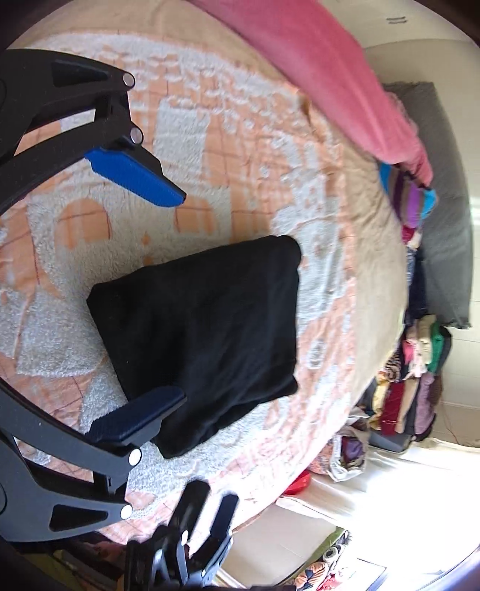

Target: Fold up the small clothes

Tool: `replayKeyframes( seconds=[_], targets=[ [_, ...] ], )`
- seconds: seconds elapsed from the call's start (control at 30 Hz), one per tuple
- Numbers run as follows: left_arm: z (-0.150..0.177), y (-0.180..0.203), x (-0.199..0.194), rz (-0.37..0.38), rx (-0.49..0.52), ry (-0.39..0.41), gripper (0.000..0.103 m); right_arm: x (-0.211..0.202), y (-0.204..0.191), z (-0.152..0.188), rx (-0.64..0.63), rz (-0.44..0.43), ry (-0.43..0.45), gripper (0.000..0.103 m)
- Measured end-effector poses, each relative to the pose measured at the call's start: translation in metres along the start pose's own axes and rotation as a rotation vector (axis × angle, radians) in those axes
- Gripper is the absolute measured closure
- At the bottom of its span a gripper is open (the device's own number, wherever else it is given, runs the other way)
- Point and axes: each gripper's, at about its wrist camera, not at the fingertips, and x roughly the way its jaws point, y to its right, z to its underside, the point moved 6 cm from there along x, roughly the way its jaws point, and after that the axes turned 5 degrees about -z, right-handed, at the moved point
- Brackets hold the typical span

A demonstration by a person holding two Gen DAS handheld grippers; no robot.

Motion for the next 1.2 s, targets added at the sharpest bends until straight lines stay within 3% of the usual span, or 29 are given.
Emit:
replayKeyframes(
  seconds=[0.1,0.27,0.47,0.57,0.87,1.2],
  targets=[
    [-0.002,-0.002,-0.016,-0.007,-0.010,0.020,0.010,-0.029,-0.008,-0.005,0.005,-0.013,0.072,0.007],
    [-0.002,-0.005,-0.042,0.001,-0.028,0.048,0.010,-0.062,-0.022,-0.009,-0.018,-0.010,0.121,0.005],
    [0.015,0.000,-0.065,0.009,-0.033,0.062,0.010,-0.101,-0.040,0.006,-0.045,-0.073,0.098,0.005],
    [0.023,0.001,-0.072,-0.009,-0.037,0.057,0.010,-0.112,-0.050,0.018,-0.066,-0.061,0.084,0.005],
    [0.044,-0.011,-0.085,-0.055,-0.067,0.028,0.009,-0.101,-0.055,0.049,-0.092,0.051,0.027,0.005],
    [0.096,-0.021,-0.067,-0.111,-0.105,-0.114,0.010,-0.072,-0.054,0.070,-0.052,0.090,-0.047,0.005]
  ],
)
